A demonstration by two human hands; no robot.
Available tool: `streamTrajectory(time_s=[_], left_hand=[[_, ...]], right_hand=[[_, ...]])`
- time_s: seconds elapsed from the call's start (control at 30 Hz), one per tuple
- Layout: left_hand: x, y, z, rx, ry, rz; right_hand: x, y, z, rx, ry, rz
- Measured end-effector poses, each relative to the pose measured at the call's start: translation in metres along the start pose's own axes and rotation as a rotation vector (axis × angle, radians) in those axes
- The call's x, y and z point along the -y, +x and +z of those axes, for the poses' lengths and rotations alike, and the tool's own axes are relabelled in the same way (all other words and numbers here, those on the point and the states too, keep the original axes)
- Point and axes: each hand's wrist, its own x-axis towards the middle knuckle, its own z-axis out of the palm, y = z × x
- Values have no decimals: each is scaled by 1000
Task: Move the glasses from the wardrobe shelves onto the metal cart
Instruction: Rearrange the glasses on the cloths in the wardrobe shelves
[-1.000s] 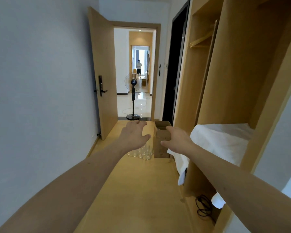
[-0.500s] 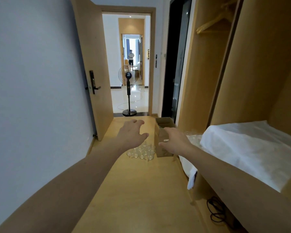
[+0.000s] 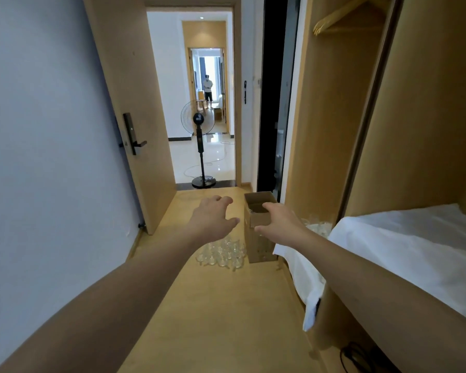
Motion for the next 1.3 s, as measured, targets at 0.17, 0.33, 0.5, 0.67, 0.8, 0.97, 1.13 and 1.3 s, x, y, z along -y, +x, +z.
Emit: streamTrajectory(time_s=[0.17,0.33,0.5,0.67,0.8,0.97,1.13,1.3], left_hand=[[-29,76,11,-24,3,21],[-44,135,32,7,-21,13],[-51,177,57,44,-10,22],[-47,223,73,60,-8,28],[-39,267,85,54,-20,73],[-18,331,104,85,-37,133],[2,395,121,141,-42,172],[18,454,141,206,-79,231]], right_hand=[[-48,69,-24,-10,53,35],[-85,120,-31,13,83,50],[-111,160,-26,30,90,57],[-130,200,-18,49,67,91],[-139,235,-10,34,58,141],[-142,282,-1,42,56,215],[-146,327,7,24,100,305],[-153,372,23,-6,92,406]])
